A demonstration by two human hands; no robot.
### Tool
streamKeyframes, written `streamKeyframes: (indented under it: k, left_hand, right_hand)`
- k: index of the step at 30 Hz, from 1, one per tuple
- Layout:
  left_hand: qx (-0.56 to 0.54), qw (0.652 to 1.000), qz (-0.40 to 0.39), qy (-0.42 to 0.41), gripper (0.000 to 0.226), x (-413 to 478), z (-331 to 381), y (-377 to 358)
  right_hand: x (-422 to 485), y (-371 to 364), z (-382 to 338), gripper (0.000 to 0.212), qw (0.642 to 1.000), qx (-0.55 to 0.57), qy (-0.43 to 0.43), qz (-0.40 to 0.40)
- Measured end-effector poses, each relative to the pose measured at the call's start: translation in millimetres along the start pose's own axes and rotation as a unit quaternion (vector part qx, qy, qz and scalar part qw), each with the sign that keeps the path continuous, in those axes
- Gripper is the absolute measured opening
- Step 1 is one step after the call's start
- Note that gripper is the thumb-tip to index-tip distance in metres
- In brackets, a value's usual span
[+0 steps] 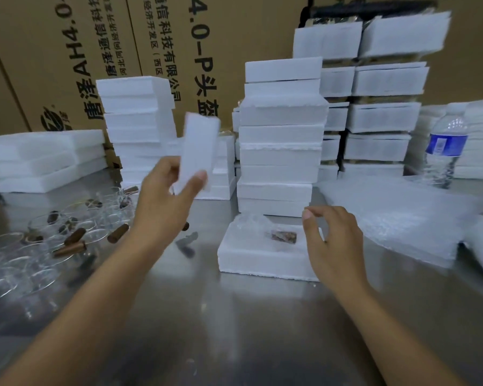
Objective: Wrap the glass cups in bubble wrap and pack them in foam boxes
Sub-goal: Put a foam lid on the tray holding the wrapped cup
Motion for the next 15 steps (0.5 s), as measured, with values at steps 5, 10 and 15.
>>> streamKeyframes:
  k: [5,10,15]
  left_hand:
    - [-0.507,0.845,-0.107,0.132,0.031,-24.1,19.7,-11.9]
    - [-0.597,0.740,-0.153,0.270,0.036,-30.5,6.1,-44.4]
    - [-0.468,0.842,-0.149,0.224,0.030,-26.0,-11.0,-56.1]
  right_hand:
    - [5.6,5.5,0.1,0.021,0.986,0.137,-0.087,0.043]
    - [15.9,8.9,2.2,0.023,0.894,0.386,-0.220,0.063]
    - [19.9,12.5,9.7,0.019,0.822,0.483,-0.295,0.061]
Point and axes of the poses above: each hand's wrist, its own x-axis towards the middle knuckle, its own y-axis out of the back of the hand, z = x × y, the point moved 2 cm from there along x, towards the middle knuckle
